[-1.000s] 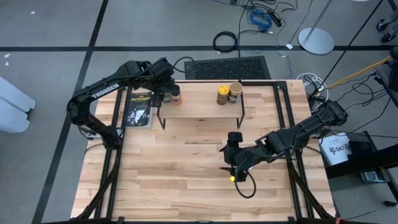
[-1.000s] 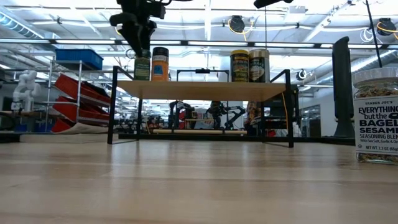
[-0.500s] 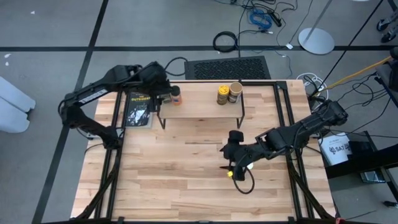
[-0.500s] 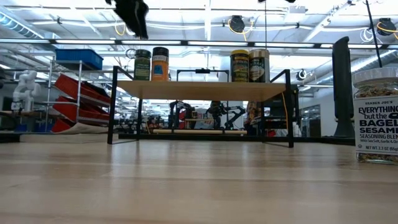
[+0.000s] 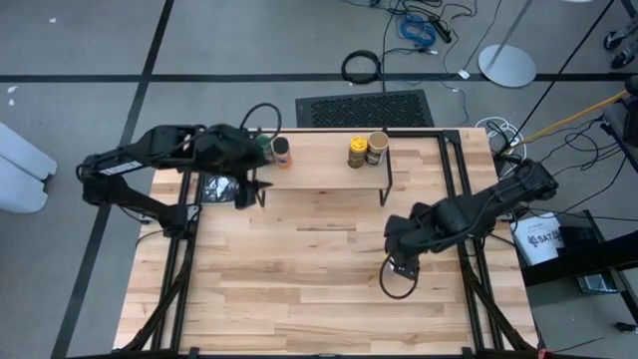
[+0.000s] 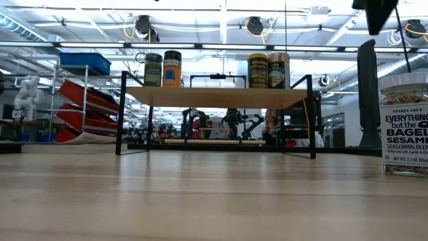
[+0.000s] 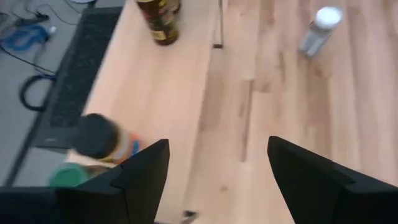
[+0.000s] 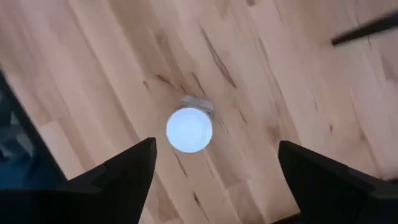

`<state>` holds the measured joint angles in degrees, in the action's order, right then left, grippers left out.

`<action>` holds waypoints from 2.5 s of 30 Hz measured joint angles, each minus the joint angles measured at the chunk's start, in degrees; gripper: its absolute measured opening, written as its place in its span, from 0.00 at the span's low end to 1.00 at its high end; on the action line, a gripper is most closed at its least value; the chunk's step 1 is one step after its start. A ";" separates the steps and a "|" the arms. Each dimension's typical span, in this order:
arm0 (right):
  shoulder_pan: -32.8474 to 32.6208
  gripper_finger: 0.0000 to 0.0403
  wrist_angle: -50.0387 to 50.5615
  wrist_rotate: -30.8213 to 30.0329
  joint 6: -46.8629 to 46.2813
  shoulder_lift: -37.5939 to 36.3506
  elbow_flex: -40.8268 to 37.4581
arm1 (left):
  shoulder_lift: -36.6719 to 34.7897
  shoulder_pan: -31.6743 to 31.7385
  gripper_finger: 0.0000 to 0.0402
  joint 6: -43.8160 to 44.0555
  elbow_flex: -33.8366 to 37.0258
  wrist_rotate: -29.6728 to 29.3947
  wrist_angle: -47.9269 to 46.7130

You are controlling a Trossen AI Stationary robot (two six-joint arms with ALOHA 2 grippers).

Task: Shelf spices
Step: Put the white seasoning bottle on the shelf

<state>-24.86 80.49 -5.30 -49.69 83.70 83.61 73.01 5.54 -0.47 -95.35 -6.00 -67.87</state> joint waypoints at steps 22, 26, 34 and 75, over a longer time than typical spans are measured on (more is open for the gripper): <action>-0.35 0.91 -20.80 6.98 -11.22 0.00 -20.38 | 2.75 -15.86 0.70 3.30 0.04 -4.95 4.86; -0.35 0.91 -24.71 6.97 -11.79 0.00 -22.85 | 2.75 -16.97 0.70 5.05 0.04 -6.65 4.98; -0.35 0.86 -26.28 7.17 -12.27 0.00 -25.81 | 2.75 -18.18 0.70 5.77 2.41 -9.20 9.13; 7.78 0.49 -27.61 0.10 14.65 0.22 -5.81 | 7.10 -19.02 0.70 4.57 10.40 -0.10 37.32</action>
<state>-17.08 52.87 -5.20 -35.04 83.92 77.80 80.11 -13.48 4.10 -84.95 -6.10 -30.55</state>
